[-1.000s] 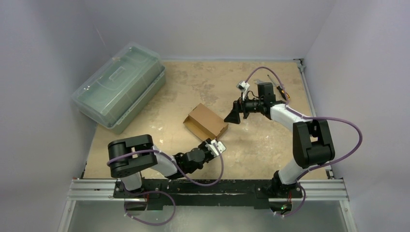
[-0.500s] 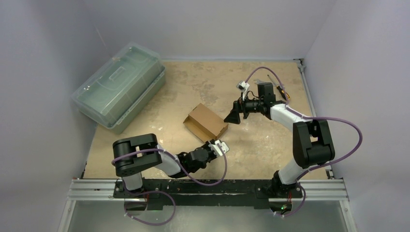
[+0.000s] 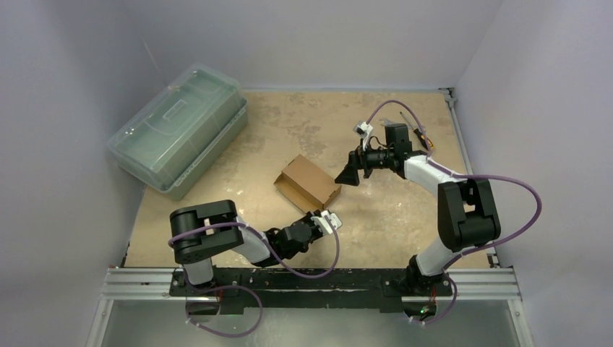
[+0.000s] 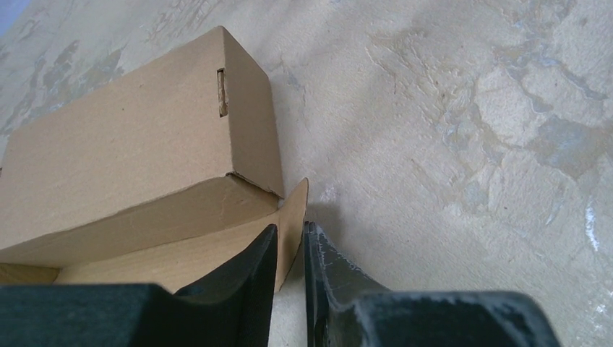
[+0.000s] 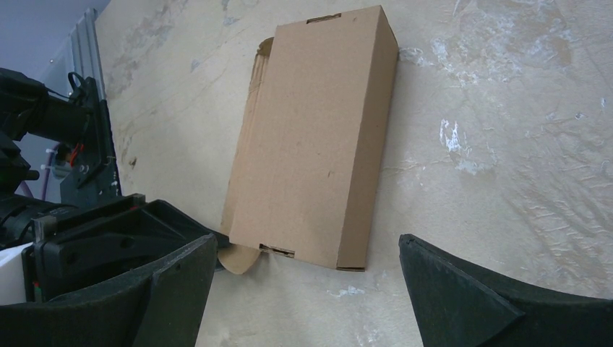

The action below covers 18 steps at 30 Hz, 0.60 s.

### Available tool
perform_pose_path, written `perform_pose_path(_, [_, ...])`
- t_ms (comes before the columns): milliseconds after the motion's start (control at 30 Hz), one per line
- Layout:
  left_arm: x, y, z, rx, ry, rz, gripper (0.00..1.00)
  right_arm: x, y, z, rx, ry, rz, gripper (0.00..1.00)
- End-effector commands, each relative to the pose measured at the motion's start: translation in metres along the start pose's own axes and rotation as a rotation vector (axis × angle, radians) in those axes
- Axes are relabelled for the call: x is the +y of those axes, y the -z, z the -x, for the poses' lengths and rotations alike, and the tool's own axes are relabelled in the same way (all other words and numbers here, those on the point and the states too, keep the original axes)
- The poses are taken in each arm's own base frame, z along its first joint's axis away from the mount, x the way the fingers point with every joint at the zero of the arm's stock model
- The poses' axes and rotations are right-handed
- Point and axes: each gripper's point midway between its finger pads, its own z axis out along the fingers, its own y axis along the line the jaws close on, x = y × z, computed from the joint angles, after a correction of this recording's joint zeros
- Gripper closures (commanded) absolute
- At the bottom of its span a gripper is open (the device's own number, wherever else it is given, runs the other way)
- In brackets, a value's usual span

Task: Fold the paper box
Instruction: Close the paper box at the center of the board.

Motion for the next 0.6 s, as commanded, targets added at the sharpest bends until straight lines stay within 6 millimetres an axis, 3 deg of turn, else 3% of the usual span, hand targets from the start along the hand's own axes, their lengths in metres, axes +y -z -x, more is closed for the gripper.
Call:
perform_pose_path(0, [0.0026, -0.0047, 0.0054, -0.018, -0.008, 0.029, 0.84, 0.0025, 0.0001, 0.0074, -0.013, 0.018, 0.025, 0.01])
perform_pose_path(200, [0.0019, -0.0052, 0.0063, -0.024, 0.009, 0.030, 1.00, 0.0020, -0.0003, 0.0067, -0.011, 0.014, 0.025, 0.01])
perform_pose_path(567, [0.0076, 0.0033, 0.0018, -0.030, 0.115, 0.063, 1.00, 0.0010, -0.0049, 0.0001, 0.007, 0.009, 0.027, 0.01])
